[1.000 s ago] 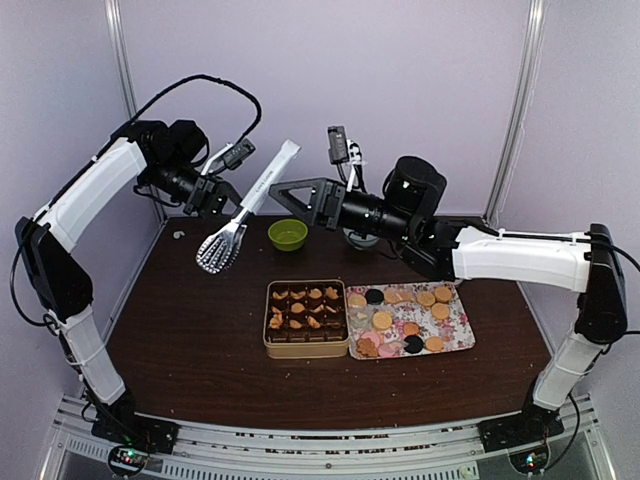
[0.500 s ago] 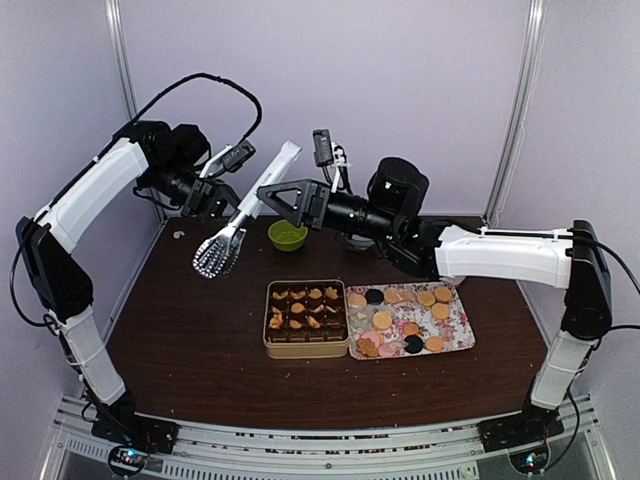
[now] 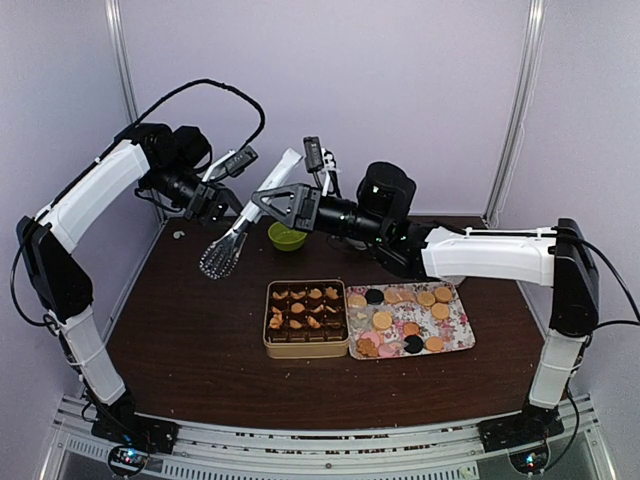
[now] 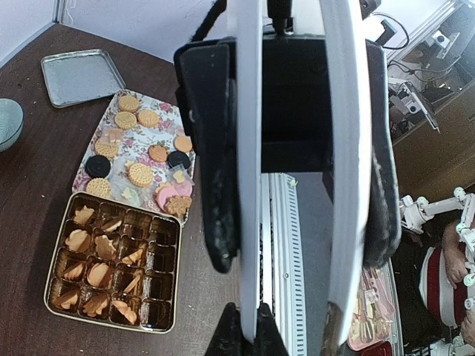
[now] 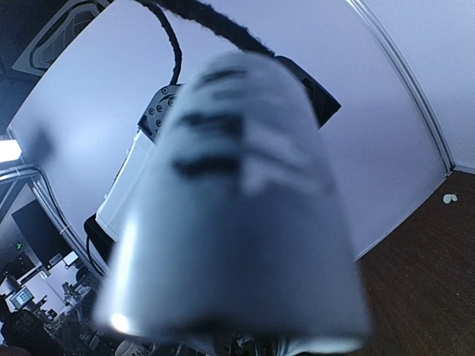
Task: Pack the cookies
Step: Pass from the left arm to the right
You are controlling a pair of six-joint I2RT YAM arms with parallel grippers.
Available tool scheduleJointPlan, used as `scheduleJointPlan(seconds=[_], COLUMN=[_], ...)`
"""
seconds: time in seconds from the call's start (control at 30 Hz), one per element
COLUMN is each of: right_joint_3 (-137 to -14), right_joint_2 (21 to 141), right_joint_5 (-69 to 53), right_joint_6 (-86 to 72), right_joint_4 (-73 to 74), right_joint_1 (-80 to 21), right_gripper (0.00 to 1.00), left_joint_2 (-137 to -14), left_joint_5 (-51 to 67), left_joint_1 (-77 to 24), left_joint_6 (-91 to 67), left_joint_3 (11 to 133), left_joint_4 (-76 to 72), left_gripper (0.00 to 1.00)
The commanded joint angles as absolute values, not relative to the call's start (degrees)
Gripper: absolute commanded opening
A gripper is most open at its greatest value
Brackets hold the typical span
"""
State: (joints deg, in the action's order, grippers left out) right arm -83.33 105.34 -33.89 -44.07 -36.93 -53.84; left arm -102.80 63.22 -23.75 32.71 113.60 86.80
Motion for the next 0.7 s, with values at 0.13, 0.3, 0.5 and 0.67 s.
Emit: scheduleJointPlan(seconds=[0.13,0.3,0.5,0.67], right_joint_3=[-82.99,-79.92,-77.76,-73.85], right_joint_2=[104.54,102.66,100.01,97.09], right_joint_5=[-35.27,-34.3,-33.6,-31.99], right_joint_6=[-47.83,-47.25,-42.62,-39.45], right_joint_4=[-45.35,-47.31,-42.53,-40.38], right_joint_1=[-54.2,-53.98,-53.62,-52.61], right_gripper=[0.31,0.29,0.28,0.28], left_joint_2=[-101.34,-101.1,-99.12,-97.96], left_joint_5=[58.29,55.4,47.82,46.32], left_joint_1=[-24.06,-24.05,-23.66,-22.7], left_joint_6=[29.51,28.23,25.14,24.45], left_joint_3=[111.86,111.49,111.32,112.01], left_joint_4=[81.07,79.89,77.47,77.98], left_gripper=[0.08,0.36,0.4,0.5])
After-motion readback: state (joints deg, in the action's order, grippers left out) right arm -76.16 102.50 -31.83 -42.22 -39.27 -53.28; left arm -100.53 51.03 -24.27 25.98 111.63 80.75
